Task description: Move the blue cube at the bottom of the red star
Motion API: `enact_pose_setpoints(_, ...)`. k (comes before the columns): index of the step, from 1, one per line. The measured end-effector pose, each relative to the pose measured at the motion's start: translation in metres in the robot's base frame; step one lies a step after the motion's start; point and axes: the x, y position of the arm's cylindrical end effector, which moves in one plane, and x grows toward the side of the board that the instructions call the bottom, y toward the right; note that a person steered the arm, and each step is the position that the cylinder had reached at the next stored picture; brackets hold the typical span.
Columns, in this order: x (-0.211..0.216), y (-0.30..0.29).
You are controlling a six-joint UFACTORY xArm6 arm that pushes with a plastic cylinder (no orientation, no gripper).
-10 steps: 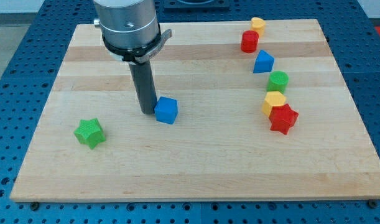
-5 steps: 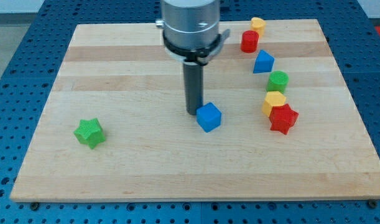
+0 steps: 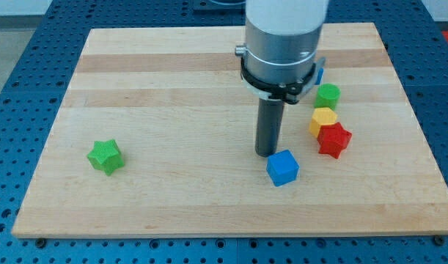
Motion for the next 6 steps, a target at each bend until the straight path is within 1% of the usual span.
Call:
enact_pose_setpoints(1,0.002,-0.013)
enact_pose_setpoints(2,0.033,-0.028)
enact_pose_setpoints(3,0.043,-0.032)
enact_pose_setpoints(4,0.043,-0.027)
enact_pose_setpoints(6,0.043,0.064)
